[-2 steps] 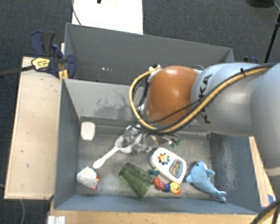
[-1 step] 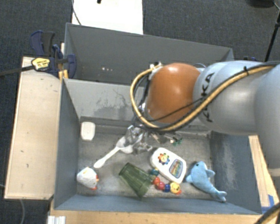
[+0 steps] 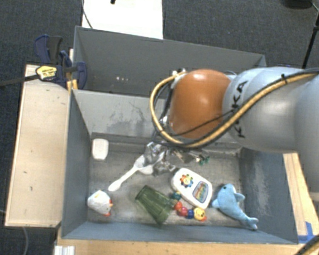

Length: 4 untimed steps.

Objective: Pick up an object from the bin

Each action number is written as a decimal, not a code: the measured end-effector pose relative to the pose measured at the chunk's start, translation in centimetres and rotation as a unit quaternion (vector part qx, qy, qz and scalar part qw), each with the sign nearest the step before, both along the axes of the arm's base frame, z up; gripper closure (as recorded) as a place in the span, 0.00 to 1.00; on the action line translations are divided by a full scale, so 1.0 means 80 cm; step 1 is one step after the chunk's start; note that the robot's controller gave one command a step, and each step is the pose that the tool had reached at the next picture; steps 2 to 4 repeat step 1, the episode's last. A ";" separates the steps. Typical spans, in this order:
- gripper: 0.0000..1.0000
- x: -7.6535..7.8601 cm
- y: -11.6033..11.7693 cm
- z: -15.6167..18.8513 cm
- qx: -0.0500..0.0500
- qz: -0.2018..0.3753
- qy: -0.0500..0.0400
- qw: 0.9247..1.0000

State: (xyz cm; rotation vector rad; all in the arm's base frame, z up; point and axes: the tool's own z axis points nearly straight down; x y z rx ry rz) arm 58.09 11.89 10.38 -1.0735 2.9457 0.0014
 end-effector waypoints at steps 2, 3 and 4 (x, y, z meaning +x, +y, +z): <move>1.00 0.001 0.000 0.011 0.000 -0.001 0.000 1.000; 1.00 0.001 0.000 0.011 0.000 -0.001 0.000 1.000; 1.00 0.001 0.000 0.011 0.000 -0.001 0.000 1.000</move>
Offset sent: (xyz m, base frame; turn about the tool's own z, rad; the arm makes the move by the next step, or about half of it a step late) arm 0.0001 -0.0001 0.0282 0.0000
